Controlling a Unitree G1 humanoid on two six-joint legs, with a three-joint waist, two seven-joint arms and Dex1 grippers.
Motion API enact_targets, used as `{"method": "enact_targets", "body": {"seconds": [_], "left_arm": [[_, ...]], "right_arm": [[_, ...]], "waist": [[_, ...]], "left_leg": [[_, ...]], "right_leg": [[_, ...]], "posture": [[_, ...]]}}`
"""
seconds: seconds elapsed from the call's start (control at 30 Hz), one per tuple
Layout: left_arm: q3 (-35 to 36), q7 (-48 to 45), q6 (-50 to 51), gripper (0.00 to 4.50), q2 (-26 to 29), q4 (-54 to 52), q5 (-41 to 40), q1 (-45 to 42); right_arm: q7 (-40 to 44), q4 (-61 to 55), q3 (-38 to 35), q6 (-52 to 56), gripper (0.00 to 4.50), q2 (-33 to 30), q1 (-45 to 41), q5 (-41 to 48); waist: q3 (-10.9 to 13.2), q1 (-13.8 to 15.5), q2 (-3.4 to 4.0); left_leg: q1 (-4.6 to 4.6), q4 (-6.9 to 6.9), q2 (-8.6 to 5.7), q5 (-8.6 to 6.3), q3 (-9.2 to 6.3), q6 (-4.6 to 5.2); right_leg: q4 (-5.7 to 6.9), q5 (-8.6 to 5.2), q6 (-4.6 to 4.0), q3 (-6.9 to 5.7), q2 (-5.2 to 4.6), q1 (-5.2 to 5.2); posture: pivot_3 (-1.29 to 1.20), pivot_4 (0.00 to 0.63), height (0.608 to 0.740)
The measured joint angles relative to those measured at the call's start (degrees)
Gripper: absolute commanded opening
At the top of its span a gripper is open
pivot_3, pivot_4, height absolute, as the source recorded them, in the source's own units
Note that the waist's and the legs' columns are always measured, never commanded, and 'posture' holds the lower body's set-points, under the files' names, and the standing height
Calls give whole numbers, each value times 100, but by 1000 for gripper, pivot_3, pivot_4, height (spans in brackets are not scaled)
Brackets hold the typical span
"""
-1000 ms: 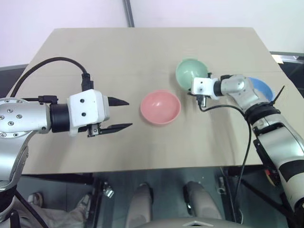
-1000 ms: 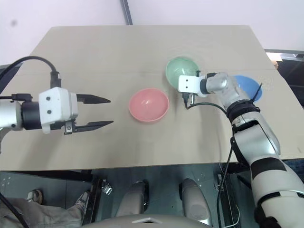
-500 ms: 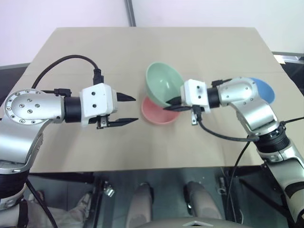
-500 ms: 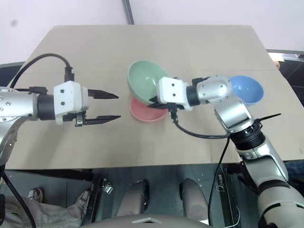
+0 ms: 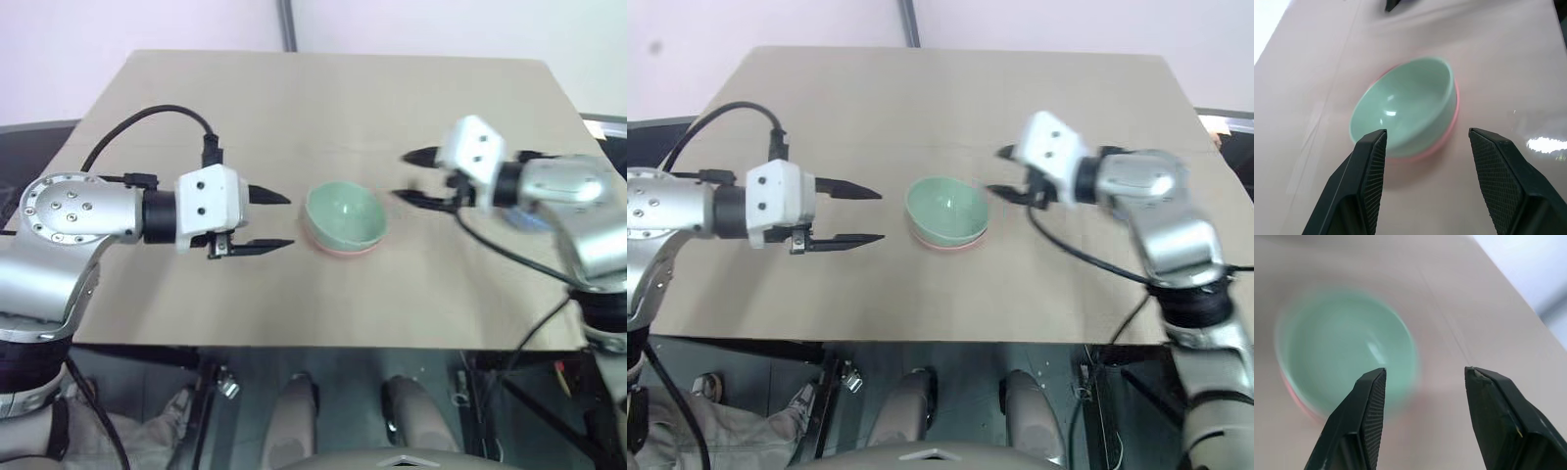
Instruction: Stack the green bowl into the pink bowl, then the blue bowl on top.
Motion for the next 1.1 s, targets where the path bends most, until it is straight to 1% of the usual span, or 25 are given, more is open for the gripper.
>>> {"method": "enact_targets", "body": {"seconds": [0.03, 0.07, 0.13, 0.23, 0.4, 0.43, 0.47, 0.5, 0.57, 0.6, 0.63, 0.67, 0.7, 0.77, 0.83, 0.9, 1.03, 1.1], "left_arm": [[-68, -73, 16, 2825, -67, 84, -65, -111], [-139, -122, 24, 2825, -91, 154, -70, -179], [-297, -211, 19, 2825, -210, 293, -67, -351], [-468, -281, -66, 2825, -376, 434, -47, -564], [-584, -317, -91, 2825, -470, 558, 2, -678], [-589, -319, -94, 2825, -470, 560, 6, -676], [-589, -320, -98, 2825, -470, 560, 7, -675], [-588, -320, -104, 2825, -469, 560, 7, -665], [-587, -319, -105, 2825, -469, 558, 6, -638], [-586, -319, -105, 2825, -469, 556, 6, -628], [-583, -315, -105, 2825, -468, 547, 5, -601], [-582, -311, -104, 2825, -468, 539, 4, -572], [-582, -307, -102, 2825, -468, 534, 3, -541], [-580, -300, -102, 2825, -468, 530, 3, -520], [-554, -290, -103, 2825, -466, 524, 4, -478], [-542, -267, -103, 2825, -466, 524, 3, -463], [-402, -195, -100, 2825, -460, 506, -9, -322], [-351, -187, -98, 2825, -422, 500, -13, -205]], "right_arm": [[7, 50, -136, 135, 2814, -333, 274, -42], [-12, 126, -195, 287, 2814, -481, 425, -61], [-150, 364, -294, 544, 2814, -504, 516, -88], [-326, 809, -248, 600, 2814, -585, 508, -225], [-383, 1747, 130, 325, 2814, -590, 456, -486], [-383, 1964, 223, 232, 2435, -590, 457, -554], [-383, 2050, 260, 192, 2288, -590, 456, -579], [-383, 2167, 309, 115, 2016, -587, 445, -604], [-388, 2364, 326, -31, 1022, -578, 383, -654], [-390, 2399, 327, -79, 673, -578, 358, -668], [-395, 2471, 336, -195, 215, -578, 306, -699], [-410, 2527, 345, -311, 55, -579, 275, -755], [-422, 2544, 345, -410, 55, -583, 243, -779], [-373, 2434, 343, -561, 55, -580, 227, -766], [-181, 1911, 321, -647, 55, -517, 217, -571], [9, 1283, 312, -733, 55, -300, 131, -232], [27, -103, 388, -385, 55, 649, -260, 598], [23, -515, 530, -257, 55, 885, -387, 853]], "waist": [[0, -5, 0], [0, -29, -1], [1, -124, 1], [1, -234, 0], [1, -234, 0], [2, -228, 1], [2, -226, 2], [2, -224, 2], [3, -223, 2], [3, -224, 2], [3, -224, 2], [3, -227, 2], [3, -229, 2], [3, -230, 2], [4, -242, 3], [4, -257, 4], [4, -235, 4], [2, -191, 0]], "left_leg": [[1, 1, -2, 0, 1, 0], [3, 1, -1, 0, 0, 0], [11, 1, 0, 0, 9, 0], [17, 1, 0, 0, 11, 0], [11, 0, -1, 0, 13, 0], [7, 0, -2, 0, 14, 0], [4, 1, -2, 0, 15, 1], [3, 0, -2, 0, 14, 0], [2, 0, -2, 0, 14, 0], [2, 0, -2, 0, 14, 0], [2, 0, -2, 0, 14, 0], [2, 0, -2, 0, 14, 0], [3, 0, -1, 0, 14, 0], [3, 0, -1, 0, 14, 0], [3, -1, 0, 0, 14, 0], [3, -2, 2, 0, 14, 0], [3, -3, 3, 1, 10, 0], [-5, 0, 2, 1, 5, 0]], "right_leg": [[2, 0, 0, 1, -1, 0], [3, 0, 1, 2, 0, 0], [9, 0, 2, 18, 4, -2], [14, -1, 4, 22, 5, 0], [7, 0, 3, 24, 3, -1], [6, 0, 3, 24, 2, -4], [7, 0, 3, 24, 1, -7], [7, 0, 3, 23, 1, -9], [7, 0, 4, 23, 1, -10], [7, 0, 4, 23, 2, -10], [7, 0, 4, 24, 1, -10], [7, 0, 4, 23, 2, -10], [8, 0, 4, 23, 2, -11], [9, -1, 4, 23, 3, -12], [10, -1, 4, 24, 3, -15], [12, -1, 4, 25, 5, -15], [15, 0, 4, 21, 6, -15], [10, 0, 4, 13, 3, -15]], "posture": [[0, 150, 740], [0, 150, 740], [0, 150, 740], [0, 150, 740], [0, 150, 740], [0, 150, 740], [0, 150, 740], [0, 150, 740], [0, 150, 740], [0, 150, 740], [0, 150, 740], [0, 150, 740], [0, 150, 740], [0, 150, 740], [0, 150, 740], [0, 150, 740], [0, 150, 740], [0, 150, 740]]}}
